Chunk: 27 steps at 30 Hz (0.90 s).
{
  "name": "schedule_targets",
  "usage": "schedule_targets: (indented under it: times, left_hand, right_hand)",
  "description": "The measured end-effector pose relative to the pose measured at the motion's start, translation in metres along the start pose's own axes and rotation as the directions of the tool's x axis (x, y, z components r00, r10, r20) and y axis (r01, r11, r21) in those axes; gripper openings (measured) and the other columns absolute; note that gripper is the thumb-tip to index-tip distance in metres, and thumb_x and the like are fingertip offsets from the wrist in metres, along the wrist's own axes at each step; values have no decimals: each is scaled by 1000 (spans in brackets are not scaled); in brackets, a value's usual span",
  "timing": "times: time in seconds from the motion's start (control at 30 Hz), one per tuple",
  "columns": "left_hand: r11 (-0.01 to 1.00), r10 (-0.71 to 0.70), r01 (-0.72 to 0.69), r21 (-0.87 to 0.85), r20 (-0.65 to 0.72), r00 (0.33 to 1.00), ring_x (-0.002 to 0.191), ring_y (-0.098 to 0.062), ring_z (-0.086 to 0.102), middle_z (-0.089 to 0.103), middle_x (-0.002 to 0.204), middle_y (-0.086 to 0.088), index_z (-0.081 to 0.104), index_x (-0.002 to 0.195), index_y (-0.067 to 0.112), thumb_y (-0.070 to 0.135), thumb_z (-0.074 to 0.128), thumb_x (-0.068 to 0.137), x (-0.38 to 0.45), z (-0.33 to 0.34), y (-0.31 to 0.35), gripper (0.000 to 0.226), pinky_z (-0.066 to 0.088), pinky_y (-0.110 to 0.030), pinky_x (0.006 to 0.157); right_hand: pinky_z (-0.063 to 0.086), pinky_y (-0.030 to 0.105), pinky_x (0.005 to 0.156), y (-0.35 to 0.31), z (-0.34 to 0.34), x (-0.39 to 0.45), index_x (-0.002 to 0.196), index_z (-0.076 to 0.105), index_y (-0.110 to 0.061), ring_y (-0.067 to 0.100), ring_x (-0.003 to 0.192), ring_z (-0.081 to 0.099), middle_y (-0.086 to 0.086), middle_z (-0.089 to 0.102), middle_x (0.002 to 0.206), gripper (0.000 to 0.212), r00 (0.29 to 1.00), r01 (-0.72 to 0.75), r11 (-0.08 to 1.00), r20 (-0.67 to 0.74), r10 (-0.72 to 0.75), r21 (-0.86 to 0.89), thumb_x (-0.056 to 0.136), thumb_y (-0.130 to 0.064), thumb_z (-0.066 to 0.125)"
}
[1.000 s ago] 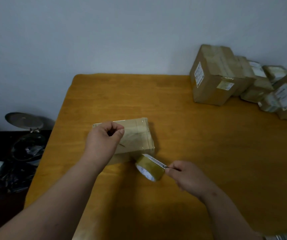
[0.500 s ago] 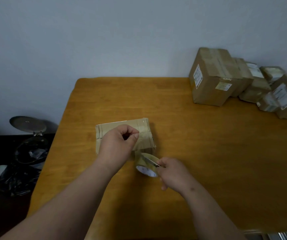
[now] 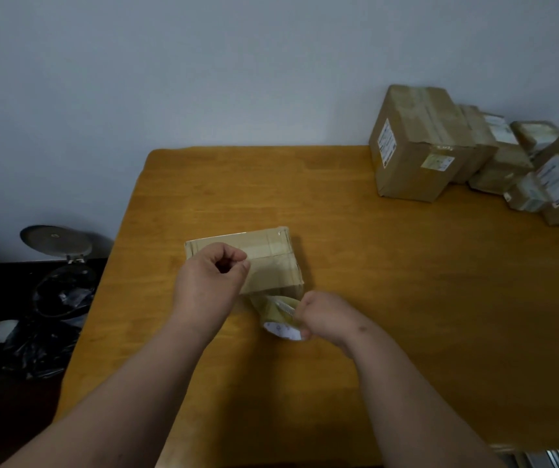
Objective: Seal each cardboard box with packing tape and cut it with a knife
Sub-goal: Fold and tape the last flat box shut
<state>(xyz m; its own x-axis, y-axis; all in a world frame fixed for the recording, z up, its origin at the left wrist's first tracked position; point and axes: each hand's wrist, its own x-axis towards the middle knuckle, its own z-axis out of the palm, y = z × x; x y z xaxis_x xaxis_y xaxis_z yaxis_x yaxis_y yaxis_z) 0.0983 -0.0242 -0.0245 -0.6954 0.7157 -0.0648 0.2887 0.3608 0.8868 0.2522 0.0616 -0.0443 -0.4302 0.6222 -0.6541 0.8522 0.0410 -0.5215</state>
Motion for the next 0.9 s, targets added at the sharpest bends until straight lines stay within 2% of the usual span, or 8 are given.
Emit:
schedule_targets:
  times: [0.1,0.17,0.27,0.4,0.47,0.57,0.7,0.9]
  left_hand:
    - [999,-35,32,-35,-66,997,74,-7,64,68,75,10,68,76,27,22,71,87,4,-9,-10,12,50,-27,61]
    - [998,-54,51,-34,-94,994,74,-9,64,67,74,10,67,77,28,26,69,88,6,-13,-15,12,53,-31,62]
    - [998,-67,64,-27,-110,992,73,-8,63,67,73,11,67,77,28,29,68,90,7,-14,-19,12,54,-32,60]
    - [996,-83,79,-36,-110,990,73,-9,63,66,75,10,66,79,28,30,66,90,7,-14,-22,12,54,-32,61]
    - [995,-92,87,-40,-121,988,73,-10,62,66,75,9,66,79,27,29,66,90,7,-16,-24,11,53,-32,62]
    - [993,-110,103,-50,-150,983,71,-12,62,66,73,7,66,78,25,28,66,90,8,-20,-29,13,50,-31,61]
    - [990,-135,125,-68,-163,977,74,-14,63,67,75,6,66,77,25,25,66,91,8,-23,-35,13,51,-32,62]
    - [985,-169,159,-72,-170,971,75,-17,64,68,78,3,66,78,24,25,65,92,8,-22,-40,14,51,-32,60]
  right_hand:
    - [50,38,77,-1,-1,-1,88,59,-12,23,83,60,10,63,92,13,1000,9,997,-10,-9,79,93,-18,50]
    - [43,34,68,-2,1,-1,77,54,-16,19,75,52,7,57,85,15,998,65,996,-22,-64,61,92,-17,50]
    - [39,31,60,-7,4,1,76,50,-15,17,71,49,4,52,84,17,988,154,988,-23,-154,1,92,-17,51]
    - [55,35,70,-11,7,7,76,51,-13,23,83,68,0,61,97,16,972,234,970,-47,-231,69,91,-14,50]
    - [60,37,78,-9,8,11,78,54,-13,19,79,73,-3,64,105,15,973,226,944,-11,-230,240,93,-13,50]
    - [60,39,79,0,10,18,85,56,-10,22,79,74,10,64,114,10,980,147,880,52,-190,453,92,-8,49]
    - [59,29,70,13,12,21,97,59,-6,20,81,75,11,62,117,11,988,102,854,48,-147,510,93,-8,49]
    - [58,24,63,16,10,20,86,58,-4,18,77,75,19,69,99,9,991,118,890,4,-133,441,89,-7,49]
